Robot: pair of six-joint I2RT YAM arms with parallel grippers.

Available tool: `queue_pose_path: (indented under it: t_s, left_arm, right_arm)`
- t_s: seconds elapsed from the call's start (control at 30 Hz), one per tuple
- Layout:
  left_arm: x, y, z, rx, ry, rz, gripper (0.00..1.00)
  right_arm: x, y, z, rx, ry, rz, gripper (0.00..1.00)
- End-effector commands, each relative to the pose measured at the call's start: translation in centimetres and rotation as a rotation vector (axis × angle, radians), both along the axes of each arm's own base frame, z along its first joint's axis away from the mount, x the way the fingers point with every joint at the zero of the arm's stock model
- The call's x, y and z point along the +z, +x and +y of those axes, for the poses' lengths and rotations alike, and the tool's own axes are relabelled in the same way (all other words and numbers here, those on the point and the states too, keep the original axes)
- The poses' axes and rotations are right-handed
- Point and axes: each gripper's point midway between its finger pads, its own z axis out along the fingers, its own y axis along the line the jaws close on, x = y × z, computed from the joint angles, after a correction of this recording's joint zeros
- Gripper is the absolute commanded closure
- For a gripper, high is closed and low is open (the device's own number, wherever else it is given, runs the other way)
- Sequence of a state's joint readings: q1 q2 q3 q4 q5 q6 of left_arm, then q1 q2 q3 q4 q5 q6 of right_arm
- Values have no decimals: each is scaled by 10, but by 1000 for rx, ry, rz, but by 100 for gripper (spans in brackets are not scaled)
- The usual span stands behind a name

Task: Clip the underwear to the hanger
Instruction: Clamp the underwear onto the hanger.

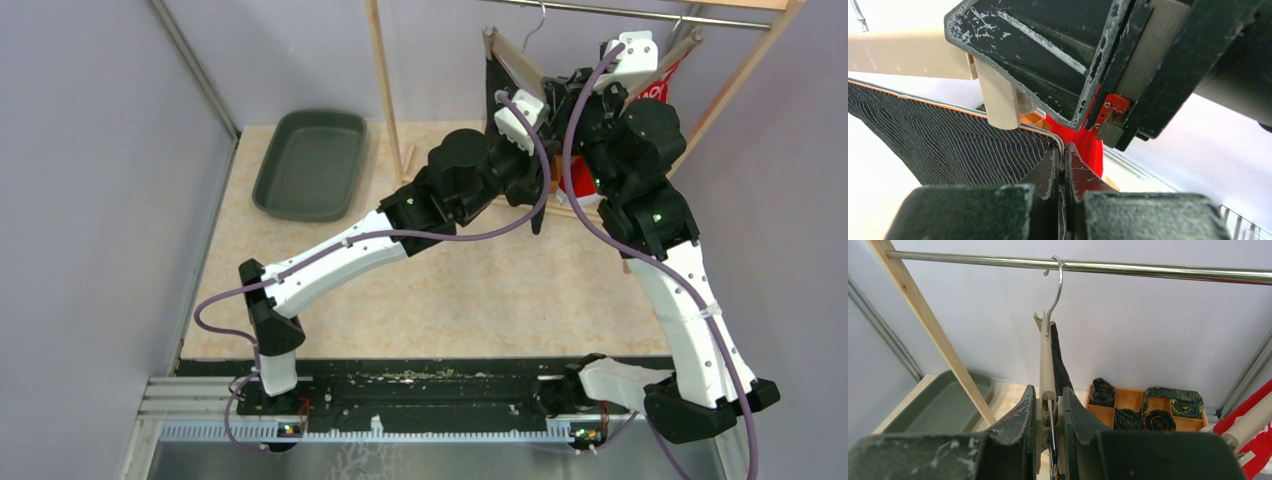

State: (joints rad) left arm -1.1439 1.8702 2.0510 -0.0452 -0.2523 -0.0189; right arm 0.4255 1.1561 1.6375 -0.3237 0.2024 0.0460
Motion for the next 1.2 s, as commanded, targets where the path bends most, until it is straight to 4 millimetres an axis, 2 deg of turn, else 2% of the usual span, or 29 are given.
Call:
queue_pose_path:
  t_s: [0.0,0.73,1.17]
  left_arm:
    - [48,-32,1,-76,-98,-60,100]
    - [65,-39,3,-65,-124,-85,100]
    - [81,-44,10,-55,-162,-111,100]
  right_arm:
    - [-60,2,18,58,-91,179,100]
    - [-76,-4,27,82,-117,204,100]
    - [-82,-8,30,98,-122,220,100]
